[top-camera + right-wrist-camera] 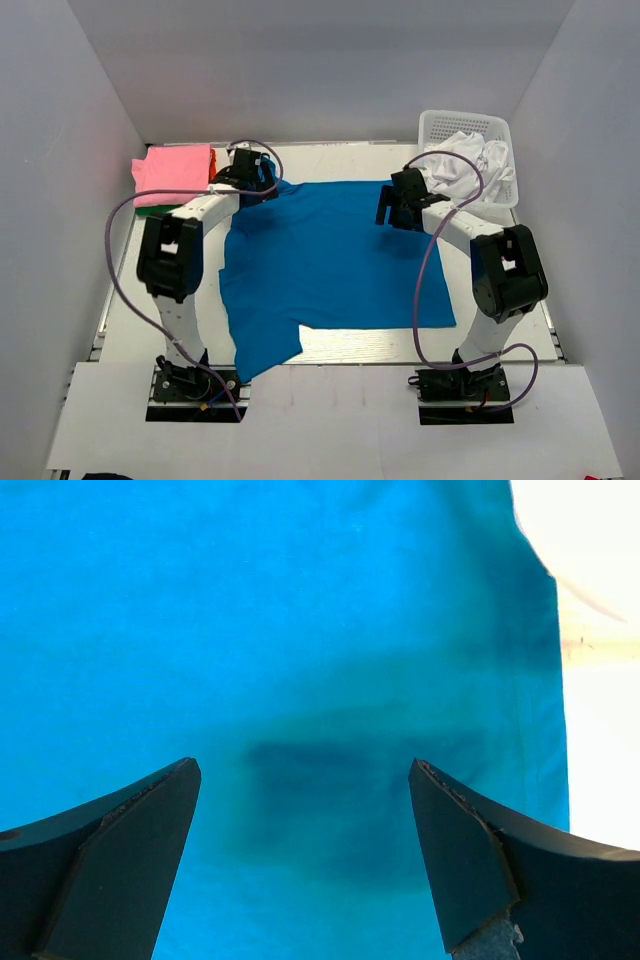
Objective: Fold and stack the t-shirts
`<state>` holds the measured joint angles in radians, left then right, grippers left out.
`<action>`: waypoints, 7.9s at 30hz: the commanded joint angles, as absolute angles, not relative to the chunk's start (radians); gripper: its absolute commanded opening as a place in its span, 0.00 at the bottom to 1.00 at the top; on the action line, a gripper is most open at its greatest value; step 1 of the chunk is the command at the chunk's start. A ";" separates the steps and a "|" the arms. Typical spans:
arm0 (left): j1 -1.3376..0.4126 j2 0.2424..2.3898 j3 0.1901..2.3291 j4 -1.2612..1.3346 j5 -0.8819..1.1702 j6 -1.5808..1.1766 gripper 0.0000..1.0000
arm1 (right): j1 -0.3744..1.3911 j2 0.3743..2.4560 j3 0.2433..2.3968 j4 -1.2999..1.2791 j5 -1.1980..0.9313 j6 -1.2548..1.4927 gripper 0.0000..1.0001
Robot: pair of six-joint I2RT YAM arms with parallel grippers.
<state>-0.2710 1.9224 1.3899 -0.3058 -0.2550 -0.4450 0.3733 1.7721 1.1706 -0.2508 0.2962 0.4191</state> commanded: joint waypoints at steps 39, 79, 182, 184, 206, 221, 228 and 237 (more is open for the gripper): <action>-0.193 1.544 1.169 -0.536 0.061 -0.575 1.00 | 0.351 1.545 1.059 -0.156 0.207 0.505 0.91; -0.252 1.088 0.423 -0.848 -0.002 -1.097 0.00 | 0.252 1.254 0.793 -0.356 0.236 0.620 0.91; -0.210 1.603 0.856 -0.357 -0.543 -0.676 0.52 | 0.295 1.784 1.040 -0.293 0.100 0.494 0.90; -0.201 1.627 0.888 -0.385 -0.578 -0.686 0.38 | 0.295 1.790 1.045 -0.304 0.115 0.502 0.90; -0.152 1.348 0.851 -0.698 -0.681 -0.793 0.25 | 0.219 1.783 1.032 -0.342 0.137 0.526 0.83; -0.175 1.249 0.893 -0.735 -0.407 -0.844 0.85 | 0.250 1.605 1.011 -0.327 0.126 0.492 0.90; -0.175 1.299 0.874 -0.398 -0.085 -0.677 1.00 | 0.262 1.540 1.002 -0.275 0.150 0.477 0.90; -0.184 1.552 0.910 -0.325 -0.034 -0.666 1.00 | 0.264 1.676 1.028 -0.229 0.127 0.501 0.90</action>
<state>-0.1810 1.5429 0.8845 -0.3695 -0.0662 -0.6872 0.2634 1.6398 1.0080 -0.2581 0.1261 0.4904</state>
